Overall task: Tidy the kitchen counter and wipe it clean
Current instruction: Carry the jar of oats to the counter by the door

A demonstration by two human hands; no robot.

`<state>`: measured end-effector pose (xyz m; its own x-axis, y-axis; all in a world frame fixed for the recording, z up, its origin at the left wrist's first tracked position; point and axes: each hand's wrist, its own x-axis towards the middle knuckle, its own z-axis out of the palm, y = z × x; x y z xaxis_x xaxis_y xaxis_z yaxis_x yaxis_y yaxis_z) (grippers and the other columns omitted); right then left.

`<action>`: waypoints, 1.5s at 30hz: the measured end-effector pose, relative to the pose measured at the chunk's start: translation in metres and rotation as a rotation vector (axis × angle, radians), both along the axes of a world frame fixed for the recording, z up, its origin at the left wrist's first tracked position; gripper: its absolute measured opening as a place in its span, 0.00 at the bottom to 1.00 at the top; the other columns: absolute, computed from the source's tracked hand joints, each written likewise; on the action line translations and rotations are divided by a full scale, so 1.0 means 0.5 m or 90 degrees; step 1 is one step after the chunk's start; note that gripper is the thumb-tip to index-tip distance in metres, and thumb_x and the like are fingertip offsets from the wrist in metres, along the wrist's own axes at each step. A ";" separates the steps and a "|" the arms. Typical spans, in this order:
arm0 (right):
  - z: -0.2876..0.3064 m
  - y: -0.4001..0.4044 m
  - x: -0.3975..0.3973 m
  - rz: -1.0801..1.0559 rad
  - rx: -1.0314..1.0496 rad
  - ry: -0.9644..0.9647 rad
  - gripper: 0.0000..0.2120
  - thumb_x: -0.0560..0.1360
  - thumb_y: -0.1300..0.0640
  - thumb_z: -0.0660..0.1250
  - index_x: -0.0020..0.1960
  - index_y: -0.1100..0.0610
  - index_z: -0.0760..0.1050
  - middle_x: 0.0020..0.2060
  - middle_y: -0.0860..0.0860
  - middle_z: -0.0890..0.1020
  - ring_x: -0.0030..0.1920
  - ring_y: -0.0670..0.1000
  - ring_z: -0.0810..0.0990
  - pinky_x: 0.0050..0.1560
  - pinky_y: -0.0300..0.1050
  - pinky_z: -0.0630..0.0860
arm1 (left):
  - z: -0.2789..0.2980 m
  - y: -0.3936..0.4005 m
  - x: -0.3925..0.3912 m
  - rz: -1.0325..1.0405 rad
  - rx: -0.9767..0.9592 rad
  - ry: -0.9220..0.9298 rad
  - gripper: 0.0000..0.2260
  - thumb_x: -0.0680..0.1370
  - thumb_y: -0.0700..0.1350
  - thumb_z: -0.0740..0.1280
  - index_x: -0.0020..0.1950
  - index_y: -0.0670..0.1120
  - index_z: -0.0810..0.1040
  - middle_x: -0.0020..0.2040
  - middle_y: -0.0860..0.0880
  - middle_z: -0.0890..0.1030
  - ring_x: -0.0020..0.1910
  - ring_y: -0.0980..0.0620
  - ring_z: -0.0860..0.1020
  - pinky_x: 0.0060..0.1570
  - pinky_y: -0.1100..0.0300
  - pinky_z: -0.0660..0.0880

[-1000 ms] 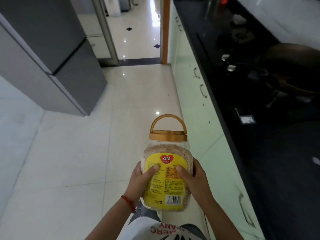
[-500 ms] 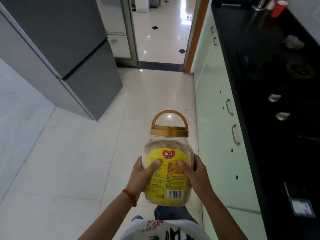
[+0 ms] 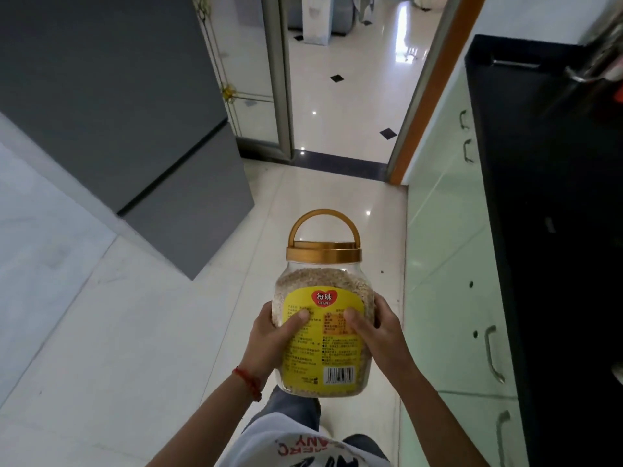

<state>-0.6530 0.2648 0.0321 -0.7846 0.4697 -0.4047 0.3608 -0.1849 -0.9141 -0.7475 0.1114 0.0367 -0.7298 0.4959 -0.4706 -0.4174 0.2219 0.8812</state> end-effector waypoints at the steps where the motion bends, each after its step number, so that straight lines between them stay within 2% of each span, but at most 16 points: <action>1: -0.007 0.026 -0.037 -0.003 -0.001 -0.002 0.51 0.48 0.27 0.72 0.64 0.54 0.68 0.52 0.51 0.82 0.49 0.48 0.84 0.43 0.42 0.81 | -0.006 0.027 -0.038 -0.011 -0.005 0.002 0.42 0.48 0.70 0.74 0.54 0.47 0.75 0.51 0.43 0.84 0.47 0.45 0.84 0.46 0.50 0.82; 8: -0.005 0.209 -0.306 -0.062 -0.006 0.009 0.52 0.47 0.27 0.71 0.63 0.54 0.68 0.52 0.50 0.81 0.48 0.47 0.84 0.41 0.40 0.81 | -0.013 0.228 -0.335 -0.055 -0.048 0.034 0.50 0.47 0.74 0.70 0.60 0.43 0.72 0.54 0.44 0.82 0.50 0.46 0.83 0.50 0.47 0.81; 11: 0.011 0.290 -0.408 -0.089 -0.003 0.017 0.51 0.47 0.27 0.71 0.62 0.54 0.69 0.51 0.50 0.81 0.48 0.46 0.83 0.40 0.39 0.80 | 0.003 0.320 -0.458 -0.096 -0.062 0.044 0.48 0.50 0.72 0.70 0.61 0.43 0.70 0.55 0.43 0.81 0.51 0.45 0.82 0.51 0.46 0.80; 13: 0.017 0.324 -0.451 -0.112 -0.004 0.028 0.51 0.47 0.27 0.71 0.62 0.54 0.69 0.51 0.50 0.81 0.47 0.45 0.84 0.39 0.38 0.80 | 0.014 0.367 -0.506 -0.105 -0.060 0.041 0.45 0.53 0.69 0.71 0.61 0.43 0.70 0.56 0.42 0.81 0.51 0.44 0.82 0.51 0.43 0.79; 16: 0.012 0.398 -0.517 -0.134 -0.007 0.023 0.50 0.47 0.27 0.71 0.62 0.53 0.69 0.52 0.50 0.81 0.48 0.45 0.84 0.40 0.39 0.80 | 0.007 0.448 -0.584 -0.131 -0.061 0.028 0.49 0.50 0.72 0.71 0.62 0.43 0.70 0.56 0.42 0.81 0.52 0.43 0.82 0.52 0.42 0.79; 22: -0.008 0.571 -0.657 -0.140 0.004 0.018 0.47 0.46 0.26 0.71 0.59 0.50 0.70 0.50 0.48 0.81 0.47 0.44 0.83 0.39 0.38 0.80 | -0.021 0.622 -0.723 -0.149 -0.060 0.010 0.51 0.47 0.73 0.71 0.61 0.43 0.70 0.56 0.42 0.81 0.52 0.43 0.81 0.52 0.42 0.79; 25: -0.018 0.661 -0.723 -0.152 0.003 0.022 0.49 0.47 0.26 0.71 0.61 0.51 0.69 0.51 0.49 0.81 0.48 0.45 0.83 0.41 0.40 0.81 | -0.026 0.718 -0.789 -0.145 -0.060 0.023 0.52 0.46 0.74 0.70 0.61 0.44 0.71 0.55 0.43 0.81 0.52 0.45 0.81 0.50 0.48 0.81; 28: -0.008 0.754 -0.787 -0.144 0.014 0.018 0.50 0.48 0.26 0.70 0.62 0.52 0.69 0.52 0.49 0.81 0.48 0.46 0.83 0.41 0.40 0.81 | -0.015 0.811 -0.857 -0.148 -0.051 0.034 0.52 0.45 0.74 0.70 0.61 0.44 0.71 0.54 0.44 0.81 0.50 0.47 0.82 0.42 0.59 0.81; 30: 0.002 0.813 -0.827 -0.142 0.014 0.014 0.49 0.48 0.26 0.70 0.62 0.52 0.69 0.52 0.49 0.81 0.49 0.47 0.83 0.42 0.41 0.81 | -0.008 0.867 -0.897 -0.149 -0.046 0.034 0.52 0.45 0.74 0.70 0.61 0.44 0.71 0.54 0.45 0.81 0.50 0.49 0.82 0.39 0.62 0.80; 33: 0.006 0.883 -0.867 -0.155 -0.003 0.012 0.49 0.50 0.28 0.71 0.64 0.54 0.69 0.54 0.52 0.82 0.50 0.50 0.83 0.45 0.45 0.82 | -0.005 0.940 -0.938 -0.158 -0.045 0.019 0.53 0.45 0.74 0.70 0.62 0.44 0.70 0.55 0.45 0.81 0.51 0.49 0.81 0.40 0.63 0.80; 37: 0.001 0.956 -0.891 -0.211 -0.020 0.004 0.51 0.48 0.28 0.72 0.63 0.55 0.69 0.53 0.52 0.82 0.49 0.49 0.84 0.42 0.42 0.81 | -0.012 1.039 -0.987 -0.223 -0.057 0.003 0.54 0.44 0.74 0.70 0.62 0.44 0.70 0.54 0.46 0.81 0.49 0.51 0.82 0.37 0.65 0.79; 45: -0.014 1.129 -0.926 -0.439 -0.003 -0.024 0.52 0.45 0.25 0.70 0.62 0.52 0.71 0.50 0.49 0.82 0.46 0.45 0.84 0.39 0.38 0.80 | -0.020 1.311 -1.074 -0.425 -0.047 -0.021 0.52 0.45 0.71 0.73 0.62 0.43 0.71 0.55 0.44 0.81 0.49 0.48 0.83 0.38 0.62 0.80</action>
<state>-1.1161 0.8291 0.0252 -0.2935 0.8542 -0.4292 0.1902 -0.3878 -0.9019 -1.2843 0.7669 0.0269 -0.2619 0.8017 -0.5372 -0.1962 0.5008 0.8430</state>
